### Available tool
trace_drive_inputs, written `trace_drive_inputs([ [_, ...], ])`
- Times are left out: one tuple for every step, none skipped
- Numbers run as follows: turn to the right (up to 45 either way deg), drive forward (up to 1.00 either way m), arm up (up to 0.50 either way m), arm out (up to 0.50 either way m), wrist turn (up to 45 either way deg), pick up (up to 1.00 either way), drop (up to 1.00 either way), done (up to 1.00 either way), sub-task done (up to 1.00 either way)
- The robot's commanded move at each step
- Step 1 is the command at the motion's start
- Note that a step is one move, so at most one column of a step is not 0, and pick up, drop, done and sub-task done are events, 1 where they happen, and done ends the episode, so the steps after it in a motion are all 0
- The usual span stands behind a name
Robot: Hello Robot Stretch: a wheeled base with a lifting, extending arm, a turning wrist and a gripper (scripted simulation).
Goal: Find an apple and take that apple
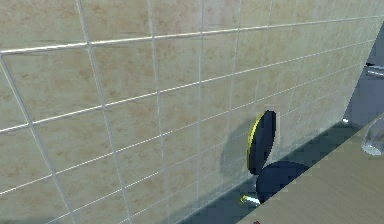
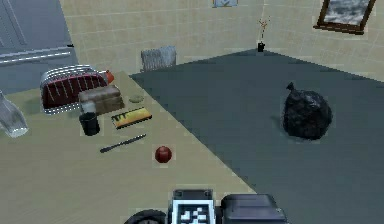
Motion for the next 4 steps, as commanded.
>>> trace_drive_inputs([
  [0.0, 0.00, 0.00, 0.40, 0.0, 0.00, 0.00, 0.00, 0.00],
  [0.0, 0.00, 0.00, 0.00, 45.0, 0.00, 0.00, 0.00, 0.00],
  [0.0, 0.00, 0.00, 0.00, 45.0, 0.00, 0.00, 0.00, 0.00],
  [0.0, 0.00, 0.00, 0.00, 45.0, 0.00, 0.00, 0.00, 0.00],
])
